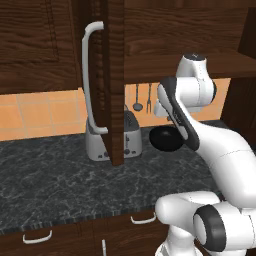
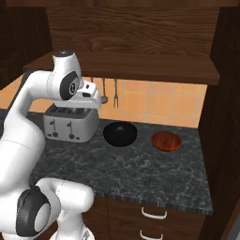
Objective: Pick up the bowls on the counter and stack them on top of one another in the open cabinet. Place the smaller bowl on top of the larger bowl.
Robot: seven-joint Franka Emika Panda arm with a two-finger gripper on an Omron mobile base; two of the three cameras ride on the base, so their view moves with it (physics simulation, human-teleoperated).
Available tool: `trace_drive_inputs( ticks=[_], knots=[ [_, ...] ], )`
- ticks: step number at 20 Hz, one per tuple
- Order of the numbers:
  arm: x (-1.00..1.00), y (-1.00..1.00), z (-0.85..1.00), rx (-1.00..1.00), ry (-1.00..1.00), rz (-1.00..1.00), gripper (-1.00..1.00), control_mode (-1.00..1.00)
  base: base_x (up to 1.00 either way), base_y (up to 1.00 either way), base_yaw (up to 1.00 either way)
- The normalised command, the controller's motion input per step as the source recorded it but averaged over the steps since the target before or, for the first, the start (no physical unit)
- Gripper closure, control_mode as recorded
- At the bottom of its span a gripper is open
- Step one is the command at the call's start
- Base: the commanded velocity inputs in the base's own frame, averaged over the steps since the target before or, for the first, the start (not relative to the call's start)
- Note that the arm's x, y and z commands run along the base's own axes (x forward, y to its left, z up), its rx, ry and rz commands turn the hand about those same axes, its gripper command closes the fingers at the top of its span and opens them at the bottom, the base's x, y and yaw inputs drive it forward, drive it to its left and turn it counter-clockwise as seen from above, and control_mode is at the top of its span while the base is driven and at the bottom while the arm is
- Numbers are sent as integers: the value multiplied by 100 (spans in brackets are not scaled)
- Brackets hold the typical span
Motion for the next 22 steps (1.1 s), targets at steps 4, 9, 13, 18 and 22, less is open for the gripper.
trace_drive_inputs(
  ticks=[4,9,13,18,22],
  knots=[
    [-5,-14,0,3,0,0,-100,-100,0,0,0],
    [-48,-100,-11,-1,-21,7,-100,-100,0,0,0],
    [-41,-100,0,-23,-17,15,-100,-100,0,0,0],
    [-19,-100,-9,-28,3,8,-100,-100,0,0,0],
    [0,-100,-34,-34,6,6,-100,-100,0,0,0]
  ],
)
